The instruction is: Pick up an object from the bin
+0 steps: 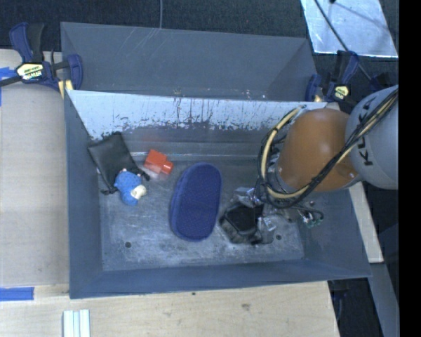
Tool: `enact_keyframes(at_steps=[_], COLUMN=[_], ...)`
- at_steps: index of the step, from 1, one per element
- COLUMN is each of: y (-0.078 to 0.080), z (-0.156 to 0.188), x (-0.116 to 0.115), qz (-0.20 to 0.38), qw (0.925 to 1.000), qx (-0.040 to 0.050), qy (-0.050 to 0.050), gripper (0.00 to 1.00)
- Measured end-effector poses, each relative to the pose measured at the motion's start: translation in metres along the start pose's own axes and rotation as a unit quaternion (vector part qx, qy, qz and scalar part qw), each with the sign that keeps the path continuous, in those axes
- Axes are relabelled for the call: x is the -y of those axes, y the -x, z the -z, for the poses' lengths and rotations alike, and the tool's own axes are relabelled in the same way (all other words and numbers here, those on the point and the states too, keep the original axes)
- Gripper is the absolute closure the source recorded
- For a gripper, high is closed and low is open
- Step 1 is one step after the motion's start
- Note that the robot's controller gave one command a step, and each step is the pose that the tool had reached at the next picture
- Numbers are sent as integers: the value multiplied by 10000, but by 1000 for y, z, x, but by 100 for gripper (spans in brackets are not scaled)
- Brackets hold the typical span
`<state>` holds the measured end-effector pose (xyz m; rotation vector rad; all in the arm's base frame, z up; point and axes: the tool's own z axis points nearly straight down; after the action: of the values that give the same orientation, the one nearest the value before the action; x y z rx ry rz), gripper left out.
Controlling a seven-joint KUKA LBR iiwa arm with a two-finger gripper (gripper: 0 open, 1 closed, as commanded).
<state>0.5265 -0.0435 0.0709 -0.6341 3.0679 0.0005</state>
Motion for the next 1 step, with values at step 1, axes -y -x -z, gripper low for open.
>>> enact_keyframes(at_steps=[1], y=[-11], z=[125], x=[-48], qz=[-103], qw=[9999], qx=[-27], qy=[4], gripper=[100])
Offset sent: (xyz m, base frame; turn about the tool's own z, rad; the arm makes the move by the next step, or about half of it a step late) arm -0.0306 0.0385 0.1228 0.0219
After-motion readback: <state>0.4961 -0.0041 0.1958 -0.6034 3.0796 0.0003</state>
